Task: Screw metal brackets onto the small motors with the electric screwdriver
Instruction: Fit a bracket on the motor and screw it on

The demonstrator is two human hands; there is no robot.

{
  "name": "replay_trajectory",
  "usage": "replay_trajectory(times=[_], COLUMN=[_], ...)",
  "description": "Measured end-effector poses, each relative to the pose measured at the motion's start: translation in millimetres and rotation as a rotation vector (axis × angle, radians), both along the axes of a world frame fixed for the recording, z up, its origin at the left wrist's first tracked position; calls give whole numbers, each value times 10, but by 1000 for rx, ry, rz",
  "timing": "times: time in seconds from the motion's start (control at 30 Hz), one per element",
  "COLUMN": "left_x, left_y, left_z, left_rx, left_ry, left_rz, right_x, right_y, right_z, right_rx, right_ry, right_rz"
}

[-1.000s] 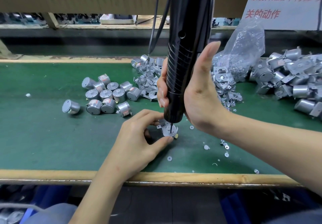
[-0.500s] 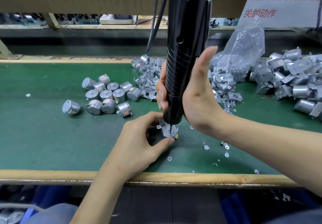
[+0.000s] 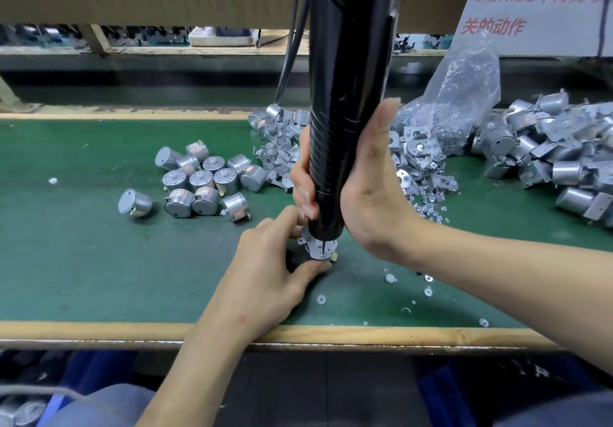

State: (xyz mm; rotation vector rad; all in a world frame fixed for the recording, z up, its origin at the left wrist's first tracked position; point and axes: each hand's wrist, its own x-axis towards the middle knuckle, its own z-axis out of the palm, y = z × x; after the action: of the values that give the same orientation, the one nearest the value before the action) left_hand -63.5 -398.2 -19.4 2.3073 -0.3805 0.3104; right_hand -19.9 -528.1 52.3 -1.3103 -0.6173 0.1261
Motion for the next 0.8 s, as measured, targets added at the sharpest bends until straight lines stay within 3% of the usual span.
replay_trajectory(times=[0.37,0.6,0.8], left_x=[-4,-1,-2], left_y=[-3,13,16], left_z=[6,-18,5], left_rx=[27,13,-43], left_ry=[18,57,47], left_rz=[7,-14,-31], right_x=[-30,122,217], right_y=[15,-234,-626], right_z=[10,176,162], right_rx=[59,208,151], right_ry=[2,134,124], right_rz=[-125,70,16])
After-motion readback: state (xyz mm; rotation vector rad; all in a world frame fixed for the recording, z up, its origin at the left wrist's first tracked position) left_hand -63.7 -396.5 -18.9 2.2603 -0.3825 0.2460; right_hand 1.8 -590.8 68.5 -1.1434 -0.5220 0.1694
